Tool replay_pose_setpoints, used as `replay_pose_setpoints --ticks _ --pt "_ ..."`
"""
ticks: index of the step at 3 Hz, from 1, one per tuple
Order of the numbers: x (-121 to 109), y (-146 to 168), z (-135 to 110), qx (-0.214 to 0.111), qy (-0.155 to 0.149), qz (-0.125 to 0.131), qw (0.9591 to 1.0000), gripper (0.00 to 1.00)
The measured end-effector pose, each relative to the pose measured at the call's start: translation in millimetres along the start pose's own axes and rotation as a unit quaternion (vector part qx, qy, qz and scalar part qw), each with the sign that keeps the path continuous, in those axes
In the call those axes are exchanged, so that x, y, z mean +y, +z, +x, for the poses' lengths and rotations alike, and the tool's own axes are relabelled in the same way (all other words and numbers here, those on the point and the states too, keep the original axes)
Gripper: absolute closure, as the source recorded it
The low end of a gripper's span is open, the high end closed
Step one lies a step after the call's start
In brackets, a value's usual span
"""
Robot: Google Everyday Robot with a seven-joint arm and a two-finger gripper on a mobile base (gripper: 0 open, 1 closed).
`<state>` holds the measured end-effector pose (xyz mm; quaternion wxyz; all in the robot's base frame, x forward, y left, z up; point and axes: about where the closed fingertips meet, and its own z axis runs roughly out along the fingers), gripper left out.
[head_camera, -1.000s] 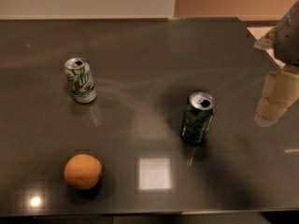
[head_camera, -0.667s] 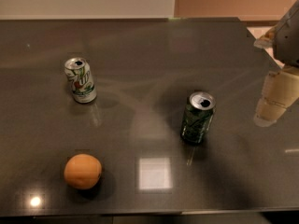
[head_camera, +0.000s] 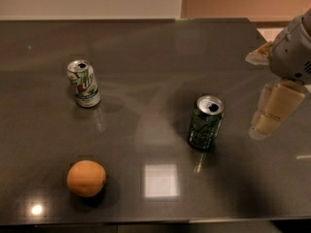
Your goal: Knock green can over
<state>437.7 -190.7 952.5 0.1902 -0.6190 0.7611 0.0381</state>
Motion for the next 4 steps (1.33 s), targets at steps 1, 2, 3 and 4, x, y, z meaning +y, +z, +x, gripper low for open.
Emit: replay_pose_setpoints --ticks 1,2,3,4 --pt "9.5 19.6 -9.4 -0.056 0.000 -0.026 0.9981 0.00" --pt "19.5 38.3 -21.6 -0.106 0.003 -0.037 0.9937 0.00" --pt "26.0 53.7 -36.7 -0.138 0.004 -0.045 0.9894 0.00" --pt "30.3 68.2 -50.3 -0.161 0.009 -0.054 0.9855 0.00"
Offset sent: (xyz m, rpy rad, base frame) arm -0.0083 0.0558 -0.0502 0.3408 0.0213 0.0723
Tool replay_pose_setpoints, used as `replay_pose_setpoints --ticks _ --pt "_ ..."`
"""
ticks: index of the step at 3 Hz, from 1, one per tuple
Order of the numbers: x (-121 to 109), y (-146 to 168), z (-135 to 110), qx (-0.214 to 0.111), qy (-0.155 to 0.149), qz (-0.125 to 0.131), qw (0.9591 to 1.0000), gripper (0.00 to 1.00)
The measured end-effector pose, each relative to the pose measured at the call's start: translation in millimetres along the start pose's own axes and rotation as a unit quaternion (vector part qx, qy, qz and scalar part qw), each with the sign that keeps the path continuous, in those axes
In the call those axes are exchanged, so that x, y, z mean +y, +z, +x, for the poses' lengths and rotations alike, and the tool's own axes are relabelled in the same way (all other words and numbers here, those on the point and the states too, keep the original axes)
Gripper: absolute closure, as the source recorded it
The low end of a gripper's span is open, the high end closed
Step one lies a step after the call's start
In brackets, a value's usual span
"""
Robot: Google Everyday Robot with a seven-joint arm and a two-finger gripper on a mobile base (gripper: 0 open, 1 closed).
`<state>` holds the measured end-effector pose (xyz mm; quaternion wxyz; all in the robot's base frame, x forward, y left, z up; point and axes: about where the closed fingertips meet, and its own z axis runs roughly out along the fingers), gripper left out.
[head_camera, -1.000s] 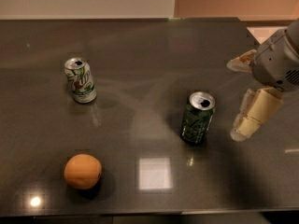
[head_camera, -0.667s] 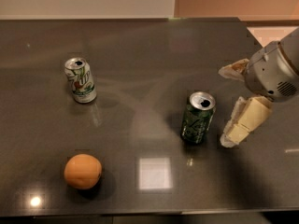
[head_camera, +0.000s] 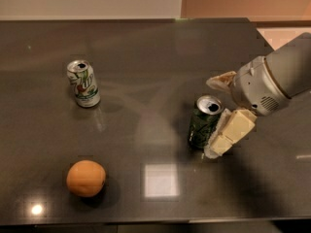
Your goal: Knock green can over
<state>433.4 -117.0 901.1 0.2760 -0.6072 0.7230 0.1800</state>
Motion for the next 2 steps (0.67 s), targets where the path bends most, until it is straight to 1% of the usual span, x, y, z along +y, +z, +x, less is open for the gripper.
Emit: replay_pose_setpoints --ticks 1,2 --pt "-2.0 11.8 -3.0 -0.017 0.006 0.000 0.9998 0.00" --pt "-5.2 18.1 -3.2 -0.023 0.007 0.001 0.9997 0.19"
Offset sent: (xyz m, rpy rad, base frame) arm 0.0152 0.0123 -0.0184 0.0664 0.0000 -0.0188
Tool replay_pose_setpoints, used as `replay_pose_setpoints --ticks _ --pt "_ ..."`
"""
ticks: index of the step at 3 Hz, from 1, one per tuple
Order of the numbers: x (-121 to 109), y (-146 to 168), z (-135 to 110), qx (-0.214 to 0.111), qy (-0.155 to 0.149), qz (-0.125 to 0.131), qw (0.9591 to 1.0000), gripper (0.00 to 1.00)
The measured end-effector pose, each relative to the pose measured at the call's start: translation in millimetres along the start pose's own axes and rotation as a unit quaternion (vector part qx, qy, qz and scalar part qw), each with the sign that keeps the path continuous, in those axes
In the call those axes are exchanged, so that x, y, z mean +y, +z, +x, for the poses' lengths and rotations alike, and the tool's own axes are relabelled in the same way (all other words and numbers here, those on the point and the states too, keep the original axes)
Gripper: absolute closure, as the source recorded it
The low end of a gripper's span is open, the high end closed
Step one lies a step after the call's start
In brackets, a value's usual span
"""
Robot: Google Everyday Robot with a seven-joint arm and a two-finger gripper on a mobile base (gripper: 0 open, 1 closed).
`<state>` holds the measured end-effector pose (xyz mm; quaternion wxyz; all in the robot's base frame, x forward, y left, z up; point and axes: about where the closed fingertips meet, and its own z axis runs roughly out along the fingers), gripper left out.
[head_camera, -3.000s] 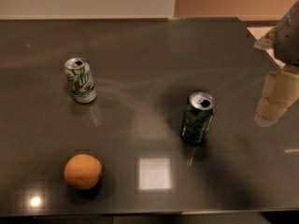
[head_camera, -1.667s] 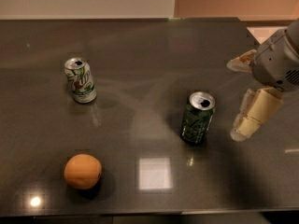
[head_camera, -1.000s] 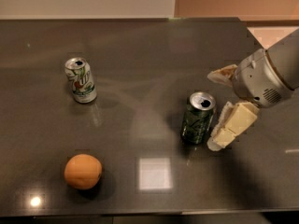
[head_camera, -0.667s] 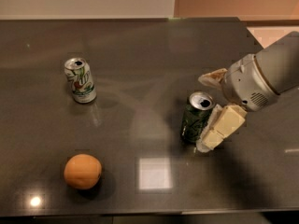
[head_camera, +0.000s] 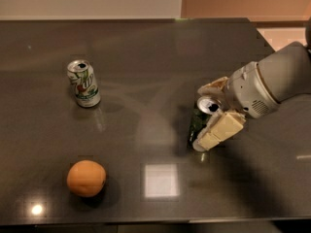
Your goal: Knock green can over
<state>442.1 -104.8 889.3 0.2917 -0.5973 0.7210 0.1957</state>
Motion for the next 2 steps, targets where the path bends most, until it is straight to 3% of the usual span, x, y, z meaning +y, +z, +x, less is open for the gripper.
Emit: replay_pose_setpoints --ticks 2 --pt "-13.2 -1.5 0.2 -0.003 0.002 -0.001 1.0000 0.65"
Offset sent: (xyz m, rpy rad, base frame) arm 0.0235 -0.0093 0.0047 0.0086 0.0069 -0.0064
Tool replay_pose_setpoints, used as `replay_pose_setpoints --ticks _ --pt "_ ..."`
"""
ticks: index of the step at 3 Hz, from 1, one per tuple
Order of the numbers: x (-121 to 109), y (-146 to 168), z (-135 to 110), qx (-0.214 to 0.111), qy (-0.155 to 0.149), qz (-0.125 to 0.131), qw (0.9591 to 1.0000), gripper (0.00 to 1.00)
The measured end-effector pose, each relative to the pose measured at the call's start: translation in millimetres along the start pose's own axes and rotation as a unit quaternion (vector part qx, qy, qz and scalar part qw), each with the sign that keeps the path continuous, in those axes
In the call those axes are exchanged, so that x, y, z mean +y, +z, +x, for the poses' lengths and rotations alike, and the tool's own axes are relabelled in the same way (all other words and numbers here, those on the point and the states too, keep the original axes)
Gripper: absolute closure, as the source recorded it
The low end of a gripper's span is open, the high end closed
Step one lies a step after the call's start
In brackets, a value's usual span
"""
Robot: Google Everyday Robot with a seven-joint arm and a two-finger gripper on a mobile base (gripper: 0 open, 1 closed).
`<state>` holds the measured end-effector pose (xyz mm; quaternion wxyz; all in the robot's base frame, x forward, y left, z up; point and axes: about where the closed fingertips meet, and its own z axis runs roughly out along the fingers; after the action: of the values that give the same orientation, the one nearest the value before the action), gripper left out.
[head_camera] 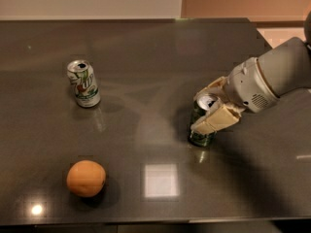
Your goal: Knock green can over
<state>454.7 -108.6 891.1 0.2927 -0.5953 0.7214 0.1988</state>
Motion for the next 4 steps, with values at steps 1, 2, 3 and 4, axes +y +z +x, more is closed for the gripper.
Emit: replay_pose_setpoints --ticks 1,2,3,4 --pt "-17.0 -1.7 -8.0 0.021 -0.009 -0.009 0.9997 0.88" --pt "-39.1 -4.0 -15.5 0.082 -0.014 -0.018 0.9964 1.00" --pt "-59.4 -6.4 -16.5 0.161 -0.023 -0.020 0.9864 1.00" --pt "-72.2 -6.6 -11.8 0.228 -0.035 -0.027 0.9725 1.00"
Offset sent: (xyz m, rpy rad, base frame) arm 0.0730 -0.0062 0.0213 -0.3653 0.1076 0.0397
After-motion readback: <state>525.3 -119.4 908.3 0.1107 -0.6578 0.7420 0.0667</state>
